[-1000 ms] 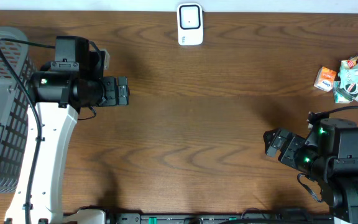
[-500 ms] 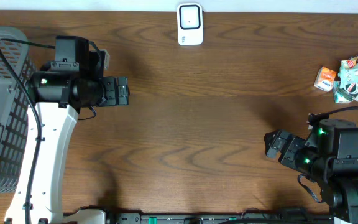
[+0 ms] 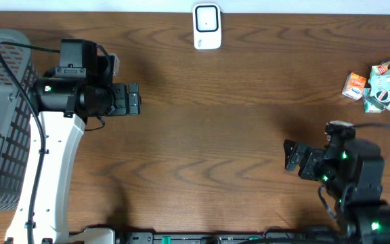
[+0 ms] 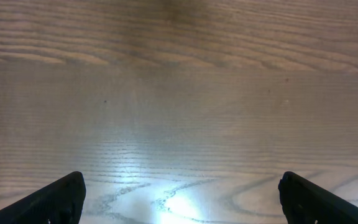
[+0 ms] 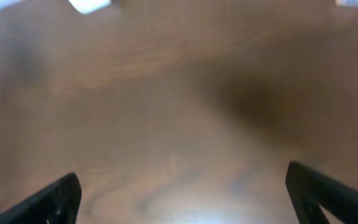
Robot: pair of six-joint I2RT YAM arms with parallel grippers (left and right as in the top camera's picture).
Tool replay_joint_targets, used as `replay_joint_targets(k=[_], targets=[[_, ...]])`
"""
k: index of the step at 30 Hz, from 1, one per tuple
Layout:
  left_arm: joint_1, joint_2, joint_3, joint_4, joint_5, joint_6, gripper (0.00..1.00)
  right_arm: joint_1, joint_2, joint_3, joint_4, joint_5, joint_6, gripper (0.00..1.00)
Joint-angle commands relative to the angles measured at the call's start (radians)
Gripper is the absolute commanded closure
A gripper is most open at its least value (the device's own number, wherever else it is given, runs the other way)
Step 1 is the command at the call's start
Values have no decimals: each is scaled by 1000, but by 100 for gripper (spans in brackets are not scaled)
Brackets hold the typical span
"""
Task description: Scan the item barcode
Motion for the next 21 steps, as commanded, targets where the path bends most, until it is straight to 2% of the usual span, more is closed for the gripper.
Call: replay_joint_targets(k=[1, 11, 21], targets=[[-3, 2, -3, -4, -2, 2, 2, -8, -86, -106, 109, 8, -48, 1], [-3, 2, -3, -4, -2, 2, 2, -8, -357, -408, 453, 8, -221, 1], [-3, 2, -3, -4, -2, 2, 2, -8, -482, -633, 706, 8, -255, 1]])
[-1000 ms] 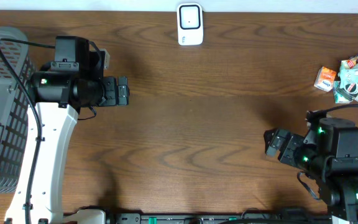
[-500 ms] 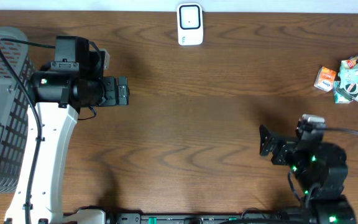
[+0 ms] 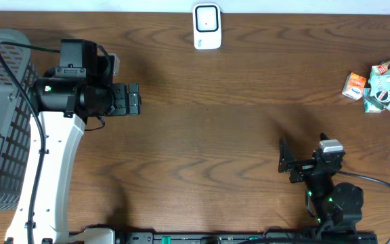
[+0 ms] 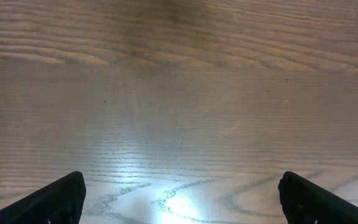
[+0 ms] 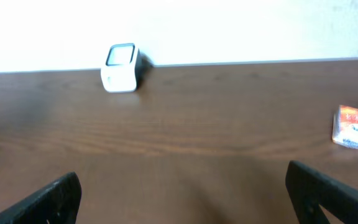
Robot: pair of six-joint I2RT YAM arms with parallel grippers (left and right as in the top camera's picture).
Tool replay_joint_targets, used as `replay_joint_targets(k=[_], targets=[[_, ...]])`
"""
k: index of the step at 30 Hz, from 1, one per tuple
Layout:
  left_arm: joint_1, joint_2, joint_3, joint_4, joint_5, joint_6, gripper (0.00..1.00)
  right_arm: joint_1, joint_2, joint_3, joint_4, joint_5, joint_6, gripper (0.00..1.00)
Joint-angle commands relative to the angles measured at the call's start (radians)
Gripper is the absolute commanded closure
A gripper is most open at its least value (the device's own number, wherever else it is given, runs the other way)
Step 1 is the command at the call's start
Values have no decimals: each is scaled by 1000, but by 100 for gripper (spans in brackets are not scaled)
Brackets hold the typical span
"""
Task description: Scan the item barcode
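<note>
A white barcode scanner (image 3: pixel 206 26) stands at the table's far edge, also seen as the scanner (image 5: pixel 121 68) in the right wrist view. Several packaged items (image 3: pixel 381 85) lie in a pile at the far right; an orange-and-white box (image 5: pixel 355 127) from that pile shows at the right wrist view's edge. My left gripper (image 3: pixel 134 99) hangs open over bare wood at the left, its fingertips (image 4: pixel 55 199) wide apart with nothing between them. My right gripper (image 3: pixel 285 161) stands open near the front right, tilted level toward the scanner, with nothing in it.
A grey mesh basket fills the far left side of the table. A white wall runs behind the table's far edge (image 5: pixel 229 62). Dark wooden tabletop (image 3: pixel 208 135) lies between the two arms.
My right arm has drawn back toward the front edge and tipped its gripper up, so its camera now looks across the table at the scanner. The left arm has not moved.
</note>
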Motion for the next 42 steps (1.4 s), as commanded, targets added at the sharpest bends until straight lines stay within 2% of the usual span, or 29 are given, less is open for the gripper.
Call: replay_joint_targets(k=[1, 6, 13, 24, 29, 35, 42], targets=[[-3, 2, -3, -4, -3, 2, 2, -6, -26, -63, 59, 8, -27, 1], [-3, 2, -3, -4, -2, 2, 3, -6, -70, -140, 153, 7, -27, 1], [-3, 2, -3, -4, -2, 2, 2, -6, -158, -145, 136, -4, -91, 1], [-3, 2, -3, -4, -2, 2, 2, -6, -156, -145, 85, 8, -161, 1], [-3, 2, -3, -4, -2, 2, 2, -6, -156, -145, 84, 11, -150, 1], [-3, 2, -3, -4, -2, 2, 2, -6, -156, -145, 79, 55, -21, 1], [-3, 2, -3, -4, -2, 2, 2, -6, -156, -145, 78, 55, -19, 1]])
